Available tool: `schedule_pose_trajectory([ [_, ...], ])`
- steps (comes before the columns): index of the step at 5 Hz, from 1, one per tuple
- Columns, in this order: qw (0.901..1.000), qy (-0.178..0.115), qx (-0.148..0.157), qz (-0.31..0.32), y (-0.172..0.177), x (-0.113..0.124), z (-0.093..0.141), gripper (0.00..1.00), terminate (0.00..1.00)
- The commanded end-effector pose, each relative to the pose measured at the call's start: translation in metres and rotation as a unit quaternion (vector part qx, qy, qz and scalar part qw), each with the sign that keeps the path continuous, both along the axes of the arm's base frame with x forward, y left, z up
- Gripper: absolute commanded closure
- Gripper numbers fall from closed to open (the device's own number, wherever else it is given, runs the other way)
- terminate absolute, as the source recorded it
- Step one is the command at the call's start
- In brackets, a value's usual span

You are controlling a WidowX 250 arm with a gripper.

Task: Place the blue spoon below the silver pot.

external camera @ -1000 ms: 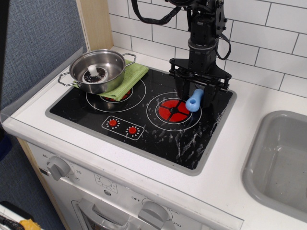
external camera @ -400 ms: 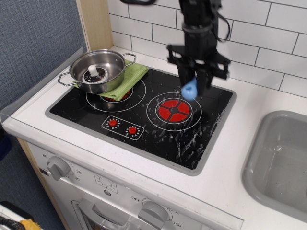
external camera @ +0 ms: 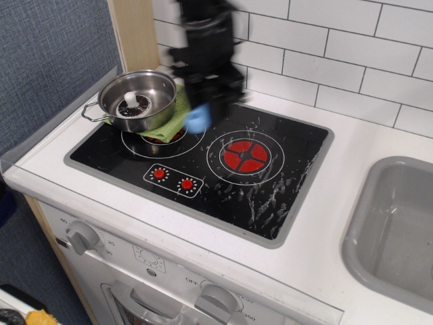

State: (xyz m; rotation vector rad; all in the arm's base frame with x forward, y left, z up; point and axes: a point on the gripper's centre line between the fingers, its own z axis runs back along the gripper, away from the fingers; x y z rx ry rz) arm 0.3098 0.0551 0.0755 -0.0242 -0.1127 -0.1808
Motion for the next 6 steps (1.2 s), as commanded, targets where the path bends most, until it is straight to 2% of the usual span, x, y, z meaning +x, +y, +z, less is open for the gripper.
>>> schedule_pose_trajectory([
  [1, 0.9979, -0.009, 0.042, 0.047, 0.079, -0.063, -0.011, 1.0, 0.0],
  [2, 0.997, -0.012, 0.052, 0.057, 0.09, -0.065, -0.021, 1.0, 0.0],
  [3, 0.9963, -0.003, 0.061, 0.06, 0.095, -0.058, -0.036, 1.0, 0.0],
  [4, 0.9941, 0.024, 0.076, 0.074, 0.1, -0.056, -0.051, 1.0, 0.0],
  [5, 0.9927, 0.04, 0.076, 0.085, 0.102, -0.059, -0.06, 1.0, 0.0],
  [6, 0.9919, 0.045, 0.075, 0.092, 0.102, -0.061, -0.059, 0.0, 0.0],
])
